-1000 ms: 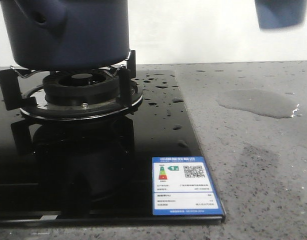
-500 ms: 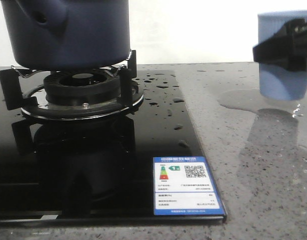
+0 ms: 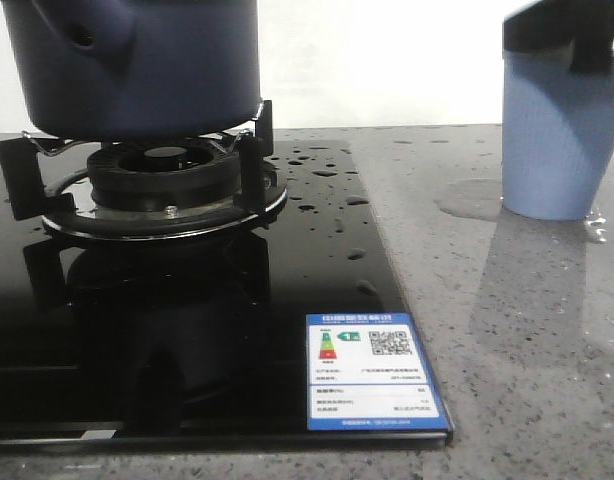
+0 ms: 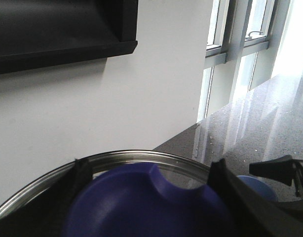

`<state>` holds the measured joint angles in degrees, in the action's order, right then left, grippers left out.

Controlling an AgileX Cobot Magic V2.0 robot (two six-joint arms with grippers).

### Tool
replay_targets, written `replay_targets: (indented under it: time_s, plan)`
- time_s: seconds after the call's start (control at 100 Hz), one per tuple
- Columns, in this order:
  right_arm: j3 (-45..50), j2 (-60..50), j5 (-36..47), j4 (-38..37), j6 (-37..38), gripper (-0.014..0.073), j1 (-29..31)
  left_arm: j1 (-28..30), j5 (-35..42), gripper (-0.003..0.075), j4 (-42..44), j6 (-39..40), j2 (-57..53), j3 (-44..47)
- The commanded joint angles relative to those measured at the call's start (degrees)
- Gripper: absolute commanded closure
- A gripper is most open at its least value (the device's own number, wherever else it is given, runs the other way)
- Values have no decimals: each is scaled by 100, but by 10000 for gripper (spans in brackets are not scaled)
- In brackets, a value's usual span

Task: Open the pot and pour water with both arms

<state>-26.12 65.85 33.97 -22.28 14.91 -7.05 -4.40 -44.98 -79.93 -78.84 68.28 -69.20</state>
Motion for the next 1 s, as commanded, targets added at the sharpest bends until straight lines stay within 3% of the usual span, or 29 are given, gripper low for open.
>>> replay_targets:
  time_s: [0.0, 0.12, 0.19, 0.26, 0.34, 0.6, 0.87, 0.94, 0.99]
  plan:
    - [-142, -561, 490, 91, 9, -52, 38, -55, 67, 498, -422, 55, 44, -200]
    - [-142, -1186, 490, 91, 30, -25, 38, -55, 67, 498, -434, 44, 334, -200]
    - [-142, -1553, 434, 91, 143, 82, 16, -55, 67, 498, -447, -13, 533, -200]
    - [-142, -1905, 280, 91, 210, 305, 7, -55, 67, 498, -454, -14, 735, -200]
    - [-142, -2327, -40, 91, 210, 676, 7, -121, 77, 498, -454, -28, 960, -200]
    - [-142, -3036, -1234, 84, 228, 655, 7, -608, 295, 498, -460, -669, 1448, -228]
    - [-142, -3158, -1339, 84, 228, 655, 7, -661, 759, 496, -468, -739, 1550, -228]
    - [-142, -3158, -1343, 84, 228, 655, 7, -661, 748, 463, -458, -739, 1550, -228]
    - [-142, -3158, -1343, 84, 228, 655, 7, -661, 720, 395, -458, -739, 1550, -228]
